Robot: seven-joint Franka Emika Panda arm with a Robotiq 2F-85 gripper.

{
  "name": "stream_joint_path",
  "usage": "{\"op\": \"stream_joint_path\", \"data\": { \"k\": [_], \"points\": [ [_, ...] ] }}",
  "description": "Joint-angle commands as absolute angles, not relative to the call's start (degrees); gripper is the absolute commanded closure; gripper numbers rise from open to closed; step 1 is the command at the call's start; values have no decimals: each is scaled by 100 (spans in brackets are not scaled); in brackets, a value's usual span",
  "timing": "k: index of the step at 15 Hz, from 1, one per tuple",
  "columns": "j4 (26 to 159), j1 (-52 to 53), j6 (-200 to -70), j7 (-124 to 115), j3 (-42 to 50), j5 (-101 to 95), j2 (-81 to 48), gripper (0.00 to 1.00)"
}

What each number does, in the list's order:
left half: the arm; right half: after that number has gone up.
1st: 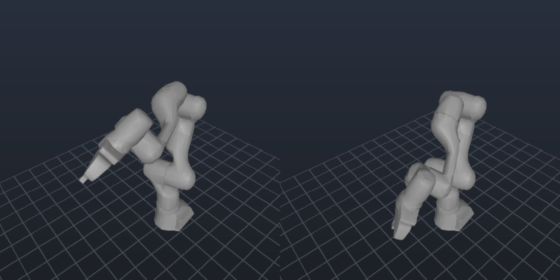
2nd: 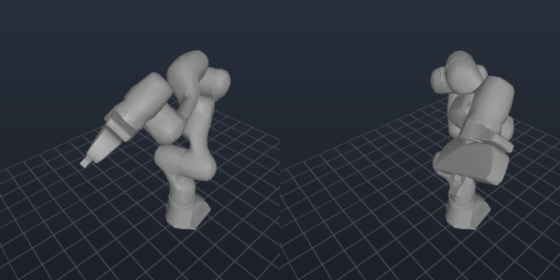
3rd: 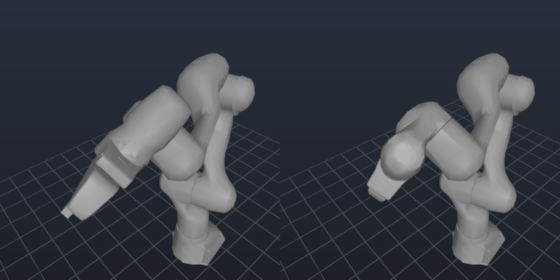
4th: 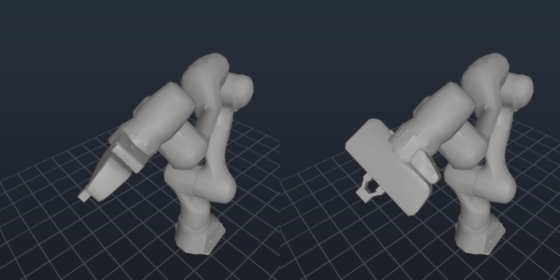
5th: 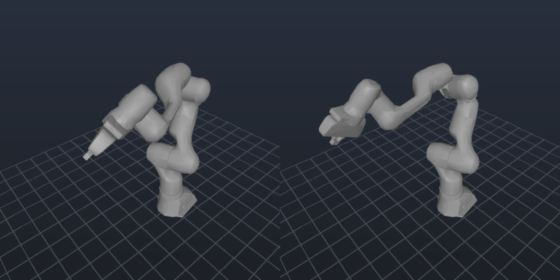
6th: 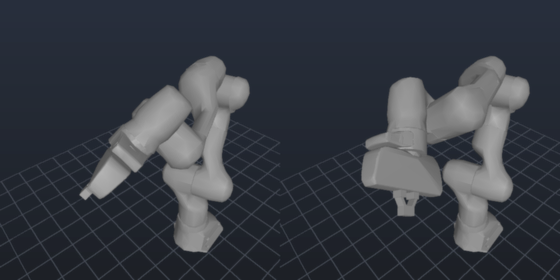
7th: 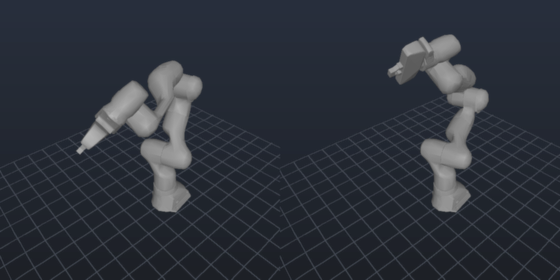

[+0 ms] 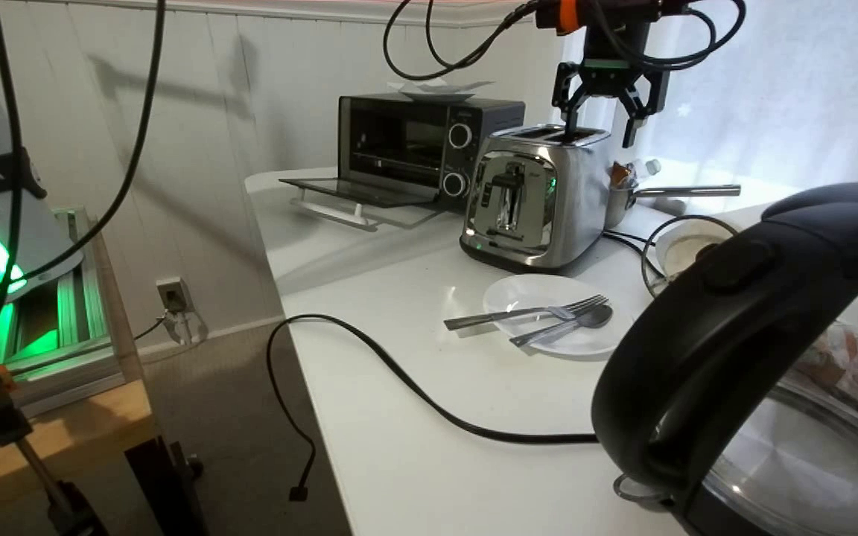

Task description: Move the toaster to the right

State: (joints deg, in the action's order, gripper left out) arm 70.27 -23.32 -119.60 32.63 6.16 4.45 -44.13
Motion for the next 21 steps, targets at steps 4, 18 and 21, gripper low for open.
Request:
{"op": "stream_joint_path", "data": {
  "k": [4, 18, 21],
  "points": [
    [6543, -2486, -11898, 3537, 443, 363, -4740, 59],
    [6351, -2414, -11723, 2364, 909, 364, -4752, 83],
    [6315, -2433, -11742, 1994, 1054, 381, -4772, 83]
  ]
}}
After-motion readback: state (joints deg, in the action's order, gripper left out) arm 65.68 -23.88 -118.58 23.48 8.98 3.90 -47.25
